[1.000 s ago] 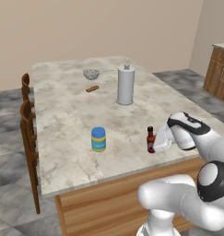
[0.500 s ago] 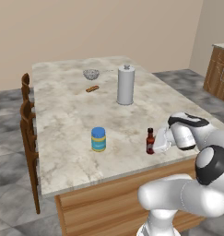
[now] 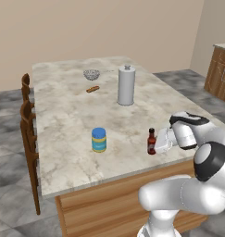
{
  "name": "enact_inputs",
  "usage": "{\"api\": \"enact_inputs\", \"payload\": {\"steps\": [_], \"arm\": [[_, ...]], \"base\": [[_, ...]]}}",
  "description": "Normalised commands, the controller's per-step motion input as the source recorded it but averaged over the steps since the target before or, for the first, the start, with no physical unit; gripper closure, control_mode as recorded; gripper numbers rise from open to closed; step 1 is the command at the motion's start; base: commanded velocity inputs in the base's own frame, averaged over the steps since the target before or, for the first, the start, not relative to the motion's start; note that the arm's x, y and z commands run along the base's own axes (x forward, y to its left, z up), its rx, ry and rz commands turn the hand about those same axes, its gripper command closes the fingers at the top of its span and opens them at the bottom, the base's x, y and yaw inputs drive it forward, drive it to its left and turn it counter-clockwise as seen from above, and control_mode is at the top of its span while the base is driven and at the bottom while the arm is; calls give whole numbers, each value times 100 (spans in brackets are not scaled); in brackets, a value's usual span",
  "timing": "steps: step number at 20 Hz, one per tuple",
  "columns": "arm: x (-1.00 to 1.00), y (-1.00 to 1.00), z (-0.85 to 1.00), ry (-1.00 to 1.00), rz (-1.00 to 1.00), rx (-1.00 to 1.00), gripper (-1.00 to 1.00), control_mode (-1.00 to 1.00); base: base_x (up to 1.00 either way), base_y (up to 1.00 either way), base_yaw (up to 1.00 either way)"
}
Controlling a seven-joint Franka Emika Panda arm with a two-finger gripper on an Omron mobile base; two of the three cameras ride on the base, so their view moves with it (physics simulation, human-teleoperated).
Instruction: Move the mayonnaise and condiment bottle from the cabinet to the dining counter.
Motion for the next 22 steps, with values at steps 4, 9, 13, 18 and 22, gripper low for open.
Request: {"api": "enact_inputs", "payload": {"steps": [4,9,13,18,22], "arm": [[0,0,-6,0,0,0,100,-100],[0,0,-7,0,0,0,-100,-100],[0,0,-3,0,0,0,-100,-100],[0,0,0,0,1,0,-100,-100],[0,0,0,0,3,0,-100,-100]], "base": [[0,0,0],[0,0,0],[0,0,0],[0,0,0],[0,0,0]]}}
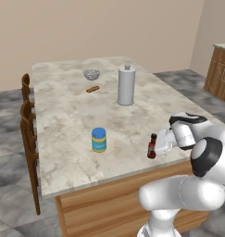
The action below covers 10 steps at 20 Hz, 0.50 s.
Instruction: Move the mayonnaise and condiment bottle from the cabinet to the dining counter.
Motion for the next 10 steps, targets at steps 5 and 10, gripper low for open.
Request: {"api": "enact_inputs", "payload": {"steps": [5,10], "arm": [[-4,-7,9,0,1,2,-100,-100],[-22,-23,36,-5,0,9,-100,-100]], "base": [[0,0,0],[0,0,0]]}}
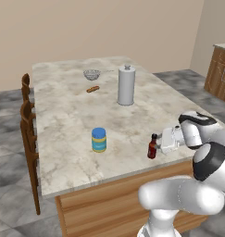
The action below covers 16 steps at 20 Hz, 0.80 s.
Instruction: Move the mayonnaise and condiment bottle from the cabinet to the dining counter.
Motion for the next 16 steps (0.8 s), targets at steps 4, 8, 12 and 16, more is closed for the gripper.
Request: {"api": "enact_inputs", "payload": {"steps": [4,8,12,16], "arm": [[-15,-4,55,-14,1,13,-100,-100],[-26,0,68,-16,2,11,-100,-100],[-45,0,89,-3,0,5,-100,-100],[-42,11,100,3,0,0,-100,-100]], "base": [[0,0,0],[0,0,0],[0,0,0],[0,0,0]]}}
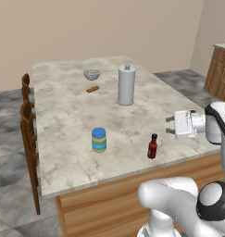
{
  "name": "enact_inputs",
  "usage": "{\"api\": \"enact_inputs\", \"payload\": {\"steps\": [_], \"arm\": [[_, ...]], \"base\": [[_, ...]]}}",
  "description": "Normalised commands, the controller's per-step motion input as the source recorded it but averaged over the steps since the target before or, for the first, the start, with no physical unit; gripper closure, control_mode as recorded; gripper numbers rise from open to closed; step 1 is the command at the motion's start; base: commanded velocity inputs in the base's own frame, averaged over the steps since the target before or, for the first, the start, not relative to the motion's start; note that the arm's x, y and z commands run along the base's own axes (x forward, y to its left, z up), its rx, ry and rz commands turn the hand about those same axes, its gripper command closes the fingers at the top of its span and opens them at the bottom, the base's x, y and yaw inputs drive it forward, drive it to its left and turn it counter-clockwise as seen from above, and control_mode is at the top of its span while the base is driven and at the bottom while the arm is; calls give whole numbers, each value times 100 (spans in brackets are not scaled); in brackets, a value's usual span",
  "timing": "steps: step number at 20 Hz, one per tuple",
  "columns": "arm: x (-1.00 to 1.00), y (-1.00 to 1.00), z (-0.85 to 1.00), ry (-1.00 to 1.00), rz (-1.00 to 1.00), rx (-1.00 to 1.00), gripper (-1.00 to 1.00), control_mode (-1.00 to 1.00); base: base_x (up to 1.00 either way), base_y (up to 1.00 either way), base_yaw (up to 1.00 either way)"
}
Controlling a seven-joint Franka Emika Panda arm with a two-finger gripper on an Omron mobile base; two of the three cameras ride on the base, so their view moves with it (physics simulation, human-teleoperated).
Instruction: Move the mayonnaise and condiment bottle from the cabinet to the dining counter.
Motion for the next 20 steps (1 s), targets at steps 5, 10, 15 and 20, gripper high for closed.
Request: {"api": "enact_inputs", "payload": {"steps": [5,10,15,20], "arm": [[-14,48,100,22,-4,0,-100,-100],[-1,70,95,30,-17,-1,-100,-100],[-1,61,88,40,-23,-4,-100,-100],[0,58,67,53,-22,-16,-100,-100]], "base": [[0,0,0],[0,0,0],[0,0,0],[0,0,0]]}}
